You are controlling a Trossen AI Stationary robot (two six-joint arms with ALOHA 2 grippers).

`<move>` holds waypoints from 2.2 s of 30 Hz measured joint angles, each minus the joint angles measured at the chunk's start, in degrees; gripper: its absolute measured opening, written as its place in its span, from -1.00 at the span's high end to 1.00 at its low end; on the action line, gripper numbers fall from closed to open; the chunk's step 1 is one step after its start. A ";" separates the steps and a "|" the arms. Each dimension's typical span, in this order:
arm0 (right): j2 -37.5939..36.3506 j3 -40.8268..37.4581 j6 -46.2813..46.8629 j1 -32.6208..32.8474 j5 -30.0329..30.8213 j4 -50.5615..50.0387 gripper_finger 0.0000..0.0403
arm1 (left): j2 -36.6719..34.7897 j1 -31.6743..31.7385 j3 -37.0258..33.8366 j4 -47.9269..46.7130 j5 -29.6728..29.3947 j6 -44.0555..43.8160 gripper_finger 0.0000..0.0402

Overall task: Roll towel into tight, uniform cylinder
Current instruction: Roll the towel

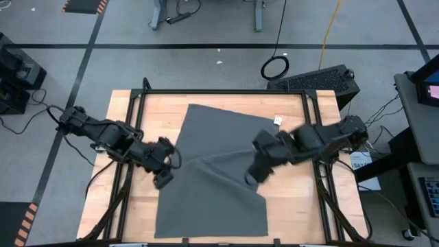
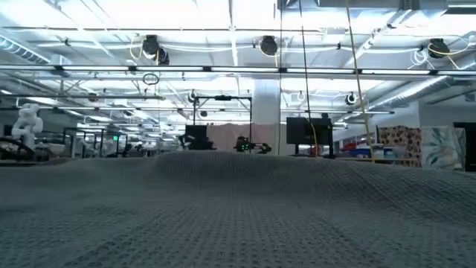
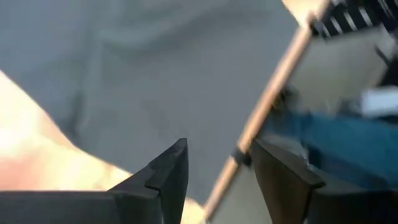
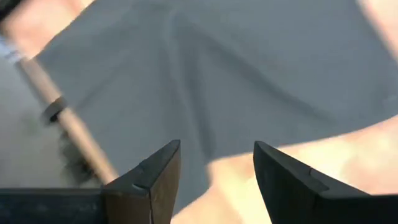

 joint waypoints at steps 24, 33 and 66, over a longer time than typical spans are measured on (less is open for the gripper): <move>-0.09 -50.01 -32.92 -39.61 -11.68 24.18 -0.13 | 16.59 49.47 -0.02 1.46 7.07 42.17 -0.02; -0.11 -56.40 -32.75 -42.50 -12.62 32.38 -0.24 | 23.66 59.83 -0.02 1.93 8.90 46.14 -0.18; -7.72 -56.49 -30.43 -42.87 -8.77 32.40 -0.31 | 45.31 66.91 -0.33 15.28 2.37 43.01 0.20</move>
